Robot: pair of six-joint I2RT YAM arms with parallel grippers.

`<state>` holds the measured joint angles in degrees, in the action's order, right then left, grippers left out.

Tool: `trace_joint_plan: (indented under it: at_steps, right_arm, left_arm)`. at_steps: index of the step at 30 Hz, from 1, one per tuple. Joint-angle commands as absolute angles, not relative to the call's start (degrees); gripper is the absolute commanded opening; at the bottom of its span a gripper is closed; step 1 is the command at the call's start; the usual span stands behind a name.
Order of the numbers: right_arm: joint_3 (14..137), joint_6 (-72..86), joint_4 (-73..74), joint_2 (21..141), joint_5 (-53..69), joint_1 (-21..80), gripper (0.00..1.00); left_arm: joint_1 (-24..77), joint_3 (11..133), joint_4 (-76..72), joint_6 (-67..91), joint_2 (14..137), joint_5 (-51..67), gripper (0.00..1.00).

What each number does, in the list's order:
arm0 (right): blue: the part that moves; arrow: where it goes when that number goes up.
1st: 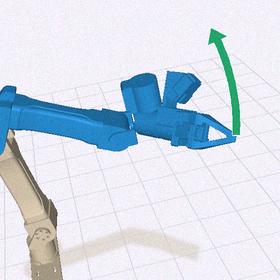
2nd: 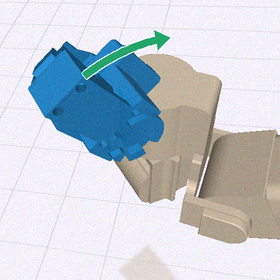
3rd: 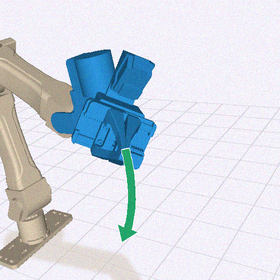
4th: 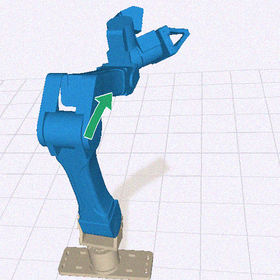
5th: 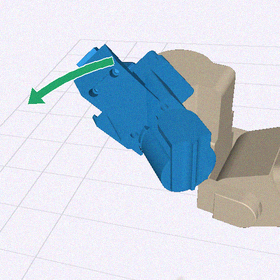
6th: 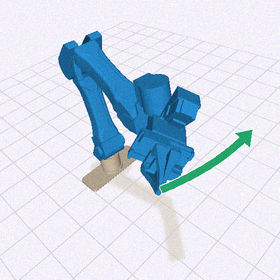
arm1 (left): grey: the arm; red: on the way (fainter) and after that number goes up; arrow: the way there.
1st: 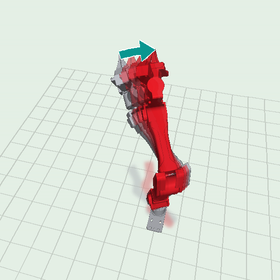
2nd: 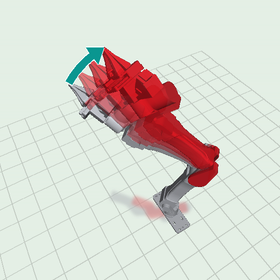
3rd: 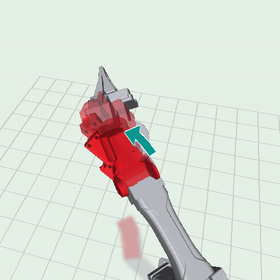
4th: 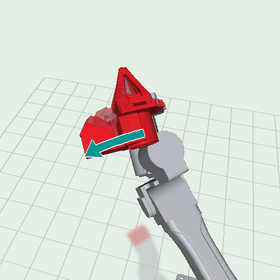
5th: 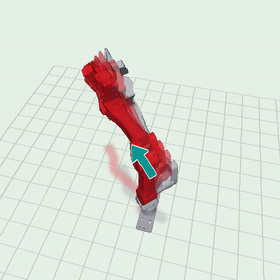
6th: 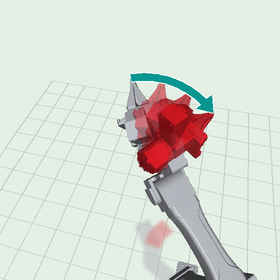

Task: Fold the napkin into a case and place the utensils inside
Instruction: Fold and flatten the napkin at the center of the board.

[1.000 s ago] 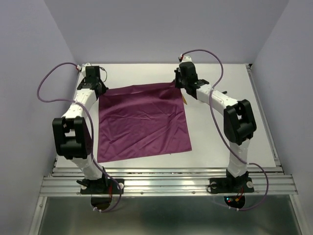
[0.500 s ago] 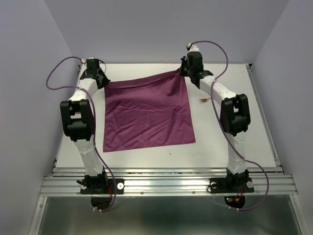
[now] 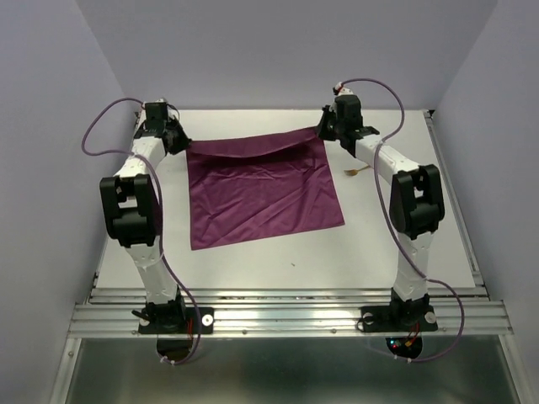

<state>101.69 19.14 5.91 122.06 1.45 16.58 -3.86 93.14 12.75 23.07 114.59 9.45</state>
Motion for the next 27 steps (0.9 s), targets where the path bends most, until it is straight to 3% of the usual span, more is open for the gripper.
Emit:
trace_joint_plan:
  at_steps: [1, 14, 27]
  right_arm:
    - [95.03, 22.23, 6.77, 112.00, 4.13, 16.88, 0.01]
    - [66.21, 28.56, 7.21, 92.30, 7.38, 16.88, 0.01]
    - [52.91, 32.34, 5.45, 83.67, 9.14, 16.88, 0.01]
  left_arm:
    - [-4.22, 86.85, 13.54, 22.06, 103.99, 11.95, 0.00]
    - [-4.04, 57.41, 14.24, 24.87, 79.39, 11.08, 0.00]
    - [-3.78, 38.41, 13.27, 31.55, 62.93, 10.99, 0.00]
